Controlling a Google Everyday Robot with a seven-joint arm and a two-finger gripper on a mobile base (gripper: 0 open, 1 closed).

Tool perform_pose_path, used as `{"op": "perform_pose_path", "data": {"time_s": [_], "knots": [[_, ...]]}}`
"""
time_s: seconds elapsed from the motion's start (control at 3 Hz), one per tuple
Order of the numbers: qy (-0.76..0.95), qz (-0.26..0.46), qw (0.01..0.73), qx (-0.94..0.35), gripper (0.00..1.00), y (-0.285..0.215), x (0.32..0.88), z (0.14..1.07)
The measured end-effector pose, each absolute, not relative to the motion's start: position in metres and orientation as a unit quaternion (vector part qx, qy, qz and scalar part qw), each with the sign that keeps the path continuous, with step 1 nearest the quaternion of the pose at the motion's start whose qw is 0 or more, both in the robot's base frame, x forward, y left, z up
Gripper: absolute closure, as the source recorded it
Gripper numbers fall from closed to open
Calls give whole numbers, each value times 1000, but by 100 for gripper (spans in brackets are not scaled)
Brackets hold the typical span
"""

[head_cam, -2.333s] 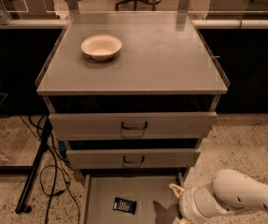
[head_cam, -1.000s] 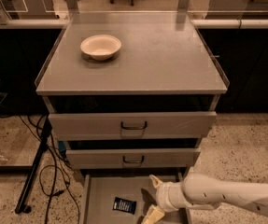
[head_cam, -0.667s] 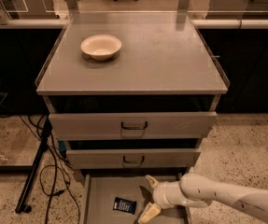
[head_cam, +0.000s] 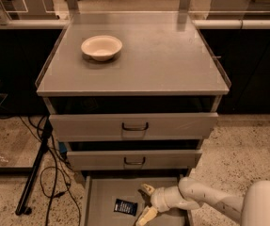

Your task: Pick rxbar blueberry from bottom drawer and place on counter

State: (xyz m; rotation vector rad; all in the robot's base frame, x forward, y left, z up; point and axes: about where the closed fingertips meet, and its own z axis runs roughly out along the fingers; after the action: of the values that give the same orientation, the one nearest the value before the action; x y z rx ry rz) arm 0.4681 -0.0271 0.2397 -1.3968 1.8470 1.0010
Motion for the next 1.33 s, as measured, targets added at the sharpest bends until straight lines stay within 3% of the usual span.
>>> {"op": "perform_pose_path", "data": {"time_s": [1.33], "knots": [[705,358,318,-524,0,5,481,182]]}}
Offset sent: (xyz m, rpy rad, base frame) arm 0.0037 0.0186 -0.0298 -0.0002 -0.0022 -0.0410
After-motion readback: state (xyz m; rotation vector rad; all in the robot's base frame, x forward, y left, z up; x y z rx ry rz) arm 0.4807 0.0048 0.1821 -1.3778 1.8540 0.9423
